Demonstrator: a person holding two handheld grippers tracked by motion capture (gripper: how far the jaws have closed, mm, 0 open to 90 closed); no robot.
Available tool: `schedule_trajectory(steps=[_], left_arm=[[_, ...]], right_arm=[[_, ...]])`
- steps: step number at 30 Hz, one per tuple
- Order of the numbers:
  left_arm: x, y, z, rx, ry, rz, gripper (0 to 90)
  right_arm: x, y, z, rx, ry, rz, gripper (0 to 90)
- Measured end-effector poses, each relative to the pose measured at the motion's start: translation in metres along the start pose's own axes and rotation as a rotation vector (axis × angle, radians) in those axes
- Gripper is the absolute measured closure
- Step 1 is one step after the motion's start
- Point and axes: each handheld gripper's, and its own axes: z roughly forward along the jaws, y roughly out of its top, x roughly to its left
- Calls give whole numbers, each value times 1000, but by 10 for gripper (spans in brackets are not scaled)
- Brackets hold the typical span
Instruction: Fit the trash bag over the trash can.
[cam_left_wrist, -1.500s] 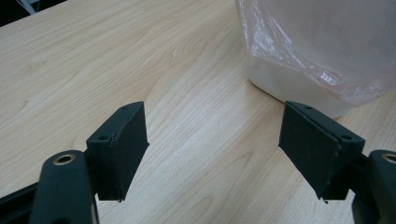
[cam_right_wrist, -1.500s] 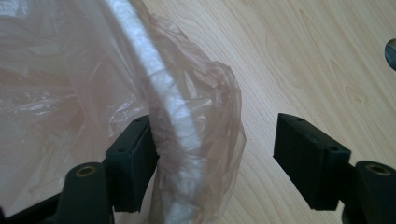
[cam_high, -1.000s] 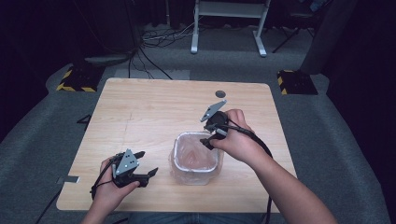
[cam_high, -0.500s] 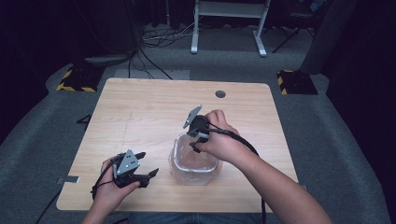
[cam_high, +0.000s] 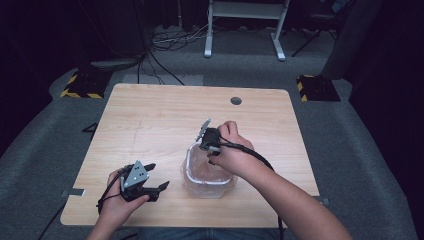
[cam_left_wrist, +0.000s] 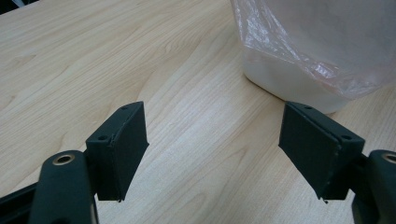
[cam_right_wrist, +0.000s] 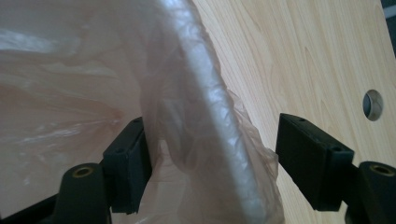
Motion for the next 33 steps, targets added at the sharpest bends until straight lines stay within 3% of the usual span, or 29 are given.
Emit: schedule_trajectory(steps=[6,9,11,13,19,31,33], left_arm=[[-1,0,1,4,-3,-2,235],[-1,1,2,4,-3,1,236],[-1,1,2,5,-4,1,236],[-1,0,3,7,-7,2,236],[-2,-1,3,11,-7,2,236],[-2,-1,4,12,-9,2,236],[-3,-1,5,14,-16,5,236]], right_arm=[[-4,-3,-32,-172,97,35,273],[-3,-2,-55,-247,113,22,407],[0,-1,-61,-268,149,17,467],[8,2,-63,-267,217,-6,499],[25,7,-48,-250,327,-38,468],[34,12,-6,-114,420,-29,355],[33,12,-4,-113,437,-24,354]])
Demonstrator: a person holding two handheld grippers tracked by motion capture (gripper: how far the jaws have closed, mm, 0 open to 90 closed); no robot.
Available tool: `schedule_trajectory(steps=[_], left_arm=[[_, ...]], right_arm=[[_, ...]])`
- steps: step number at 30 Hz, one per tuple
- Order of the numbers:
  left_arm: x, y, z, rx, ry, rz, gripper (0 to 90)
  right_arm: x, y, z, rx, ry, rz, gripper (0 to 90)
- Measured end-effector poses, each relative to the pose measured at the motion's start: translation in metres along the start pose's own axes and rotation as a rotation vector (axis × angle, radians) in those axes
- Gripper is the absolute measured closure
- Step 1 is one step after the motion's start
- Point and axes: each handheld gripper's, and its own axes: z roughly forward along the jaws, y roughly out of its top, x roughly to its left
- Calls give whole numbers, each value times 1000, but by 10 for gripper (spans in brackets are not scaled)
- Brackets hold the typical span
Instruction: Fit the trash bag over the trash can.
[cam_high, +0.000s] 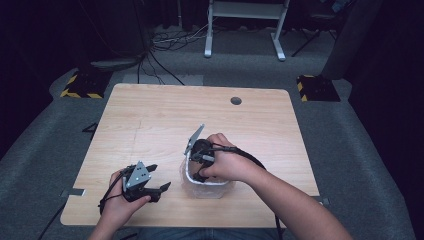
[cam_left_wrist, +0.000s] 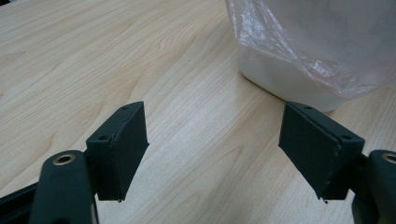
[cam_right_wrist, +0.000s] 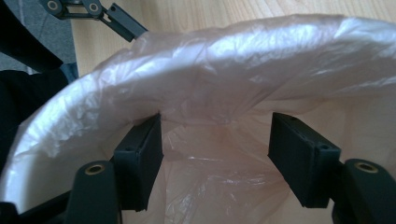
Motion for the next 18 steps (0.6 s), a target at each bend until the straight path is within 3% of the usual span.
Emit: schedule_trajectory(steps=[4,9,12,18], left_arm=[[-4,1,1,-3,-11,10,236],[-14,7,2,-14,-55,30,236],[-22,12,2,-25,-81,48,234],[-43,28,4,-85,-152,85,228]], right_arm=[[0,-3,-10,-42,-6,9,347],[4,-19,-47,-161,-69,13,332],[13,-44,-74,-279,-147,53,303],[37,-98,-93,-424,-222,134,267]])
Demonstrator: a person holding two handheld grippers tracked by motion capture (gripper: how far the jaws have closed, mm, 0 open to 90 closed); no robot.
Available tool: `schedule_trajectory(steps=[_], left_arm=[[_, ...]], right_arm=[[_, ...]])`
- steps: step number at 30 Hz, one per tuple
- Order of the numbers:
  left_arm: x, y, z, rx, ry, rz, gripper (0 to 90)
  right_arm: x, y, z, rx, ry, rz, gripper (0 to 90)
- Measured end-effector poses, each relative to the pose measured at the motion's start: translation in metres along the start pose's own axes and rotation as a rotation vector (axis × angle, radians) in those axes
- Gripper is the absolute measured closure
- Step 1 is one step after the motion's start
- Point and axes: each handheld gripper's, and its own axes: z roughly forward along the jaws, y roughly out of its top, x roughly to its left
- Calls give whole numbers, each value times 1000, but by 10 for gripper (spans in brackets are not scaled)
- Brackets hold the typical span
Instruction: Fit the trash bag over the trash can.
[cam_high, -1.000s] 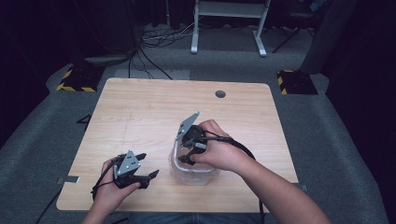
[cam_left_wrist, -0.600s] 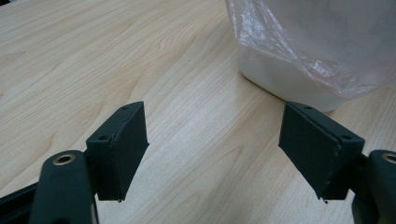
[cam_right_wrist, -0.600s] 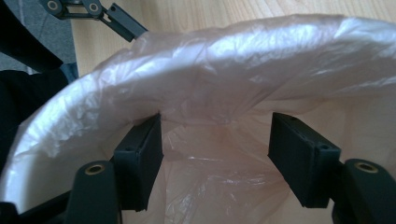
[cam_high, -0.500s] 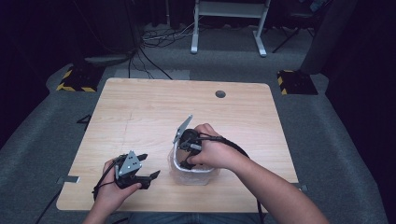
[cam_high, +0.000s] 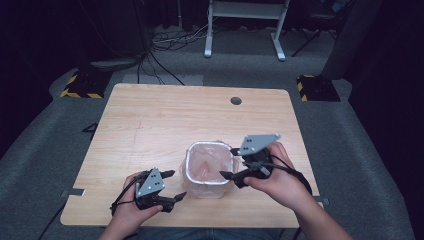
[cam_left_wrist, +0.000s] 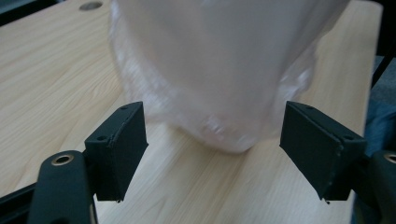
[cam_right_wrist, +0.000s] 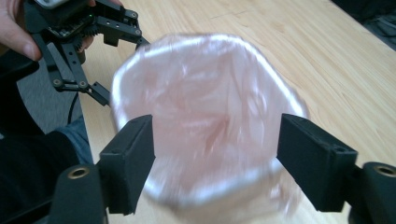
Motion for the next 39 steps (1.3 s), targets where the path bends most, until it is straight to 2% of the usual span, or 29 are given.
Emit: schedule_trajectory(steps=[3,5,6,9,11,15,19,21,25,27,29,34,37,39], left_arm=[[-4,4,6,-9,-13,15,228],[-4,5,14,-3,-13,21,229],[-4,5,17,-2,-17,24,230],[-2,6,28,2,-26,27,232],[-2,8,33,-3,-34,26,235],[1,12,43,-13,-31,27,233],[8,13,55,-18,-8,36,236],[12,13,60,-13,-6,24,239],[21,13,67,-18,11,3,229],[22,13,65,-17,22,-7,230],[22,14,58,-23,32,-8,233],[19,16,35,-32,64,-14,195],[19,14,23,-22,81,-29,190],[22,11,14,-3,113,-25,185]], right_arm=[[6,-25,0,-18,-19,40,244],[9,-39,6,-14,-38,53,219],[10,-48,13,-22,-45,76,208],[11,-65,27,-25,-26,97,218],[11,-74,36,-60,-2,122,227],[9,-83,51,-79,-8,134,244],[-2,-89,66,-77,-42,141,258],[-7,-91,71,-62,-59,151,261],[-15,-91,79,-78,-75,177,265],[-16,-90,80,-78,-96,170,264],[-15,-91,76,-91,-89,170,255],[-13,-99,49,-155,-100,182,240],[-17,-107,33,-166,-139,193,236],[-24,-114,22,-167,-176,206,236]])
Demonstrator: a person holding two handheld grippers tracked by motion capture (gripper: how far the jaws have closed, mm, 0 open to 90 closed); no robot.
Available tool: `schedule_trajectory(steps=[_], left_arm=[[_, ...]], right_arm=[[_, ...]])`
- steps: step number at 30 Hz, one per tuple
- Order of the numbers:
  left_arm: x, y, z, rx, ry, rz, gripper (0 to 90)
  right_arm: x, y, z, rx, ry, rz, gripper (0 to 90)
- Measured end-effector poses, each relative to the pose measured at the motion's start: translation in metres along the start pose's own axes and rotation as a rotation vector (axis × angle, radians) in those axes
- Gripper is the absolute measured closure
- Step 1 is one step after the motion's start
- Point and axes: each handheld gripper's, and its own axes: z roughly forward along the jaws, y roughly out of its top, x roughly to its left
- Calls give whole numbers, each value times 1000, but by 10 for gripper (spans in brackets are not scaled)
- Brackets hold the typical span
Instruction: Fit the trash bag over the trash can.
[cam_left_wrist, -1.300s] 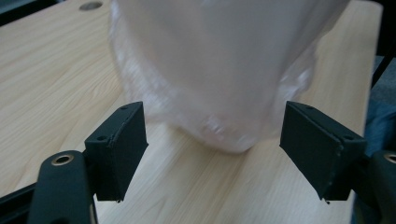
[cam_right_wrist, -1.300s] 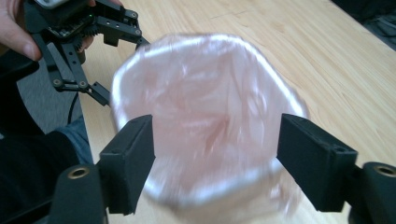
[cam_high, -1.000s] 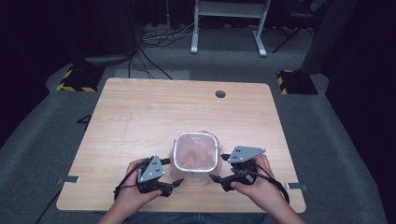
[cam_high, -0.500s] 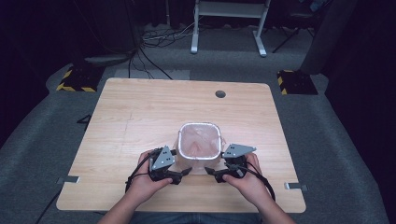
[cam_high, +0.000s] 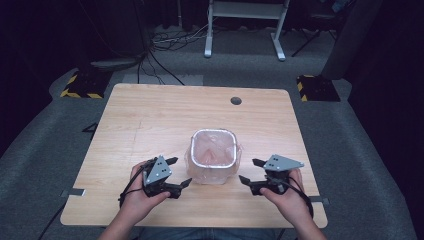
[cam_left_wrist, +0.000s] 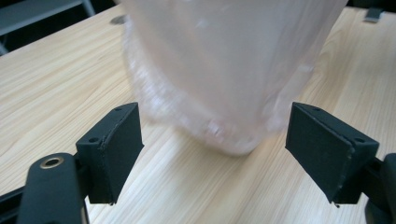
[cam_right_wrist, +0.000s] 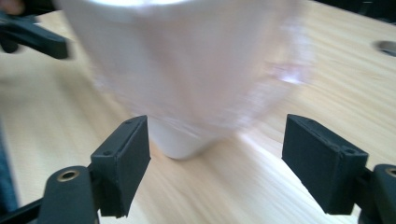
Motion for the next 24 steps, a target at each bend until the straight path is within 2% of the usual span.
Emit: schedule_trajectory(steps=[5,9,11,13,17,20,22,24], left_arm=[[11,-10,-14,28,37,-44,181],[23,-19,-22,65,106,-61,176],[28,-24,-24,80,123,-82,171],[35,-30,-27,116,148,-97,166],[45,-41,-32,169,188,-116,166],[51,-48,-37,214,227,-86,166],[56,-53,-41,251,252,-91,164],[61,-59,-45,269,253,-122,162]], right_arm=[[-23,-11,-19,-2,-79,62,232],[-38,-23,-28,43,-134,123,235],[-44,-30,-31,67,-158,122,222],[-50,-36,-34,84,-171,131,208],[-59,-48,-41,126,-209,114,183],[-64,-57,-42,155,-219,136,179],[-67,-63,-43,176,-228,142,179],[-69,-69,-44,200,-241,141,179]])
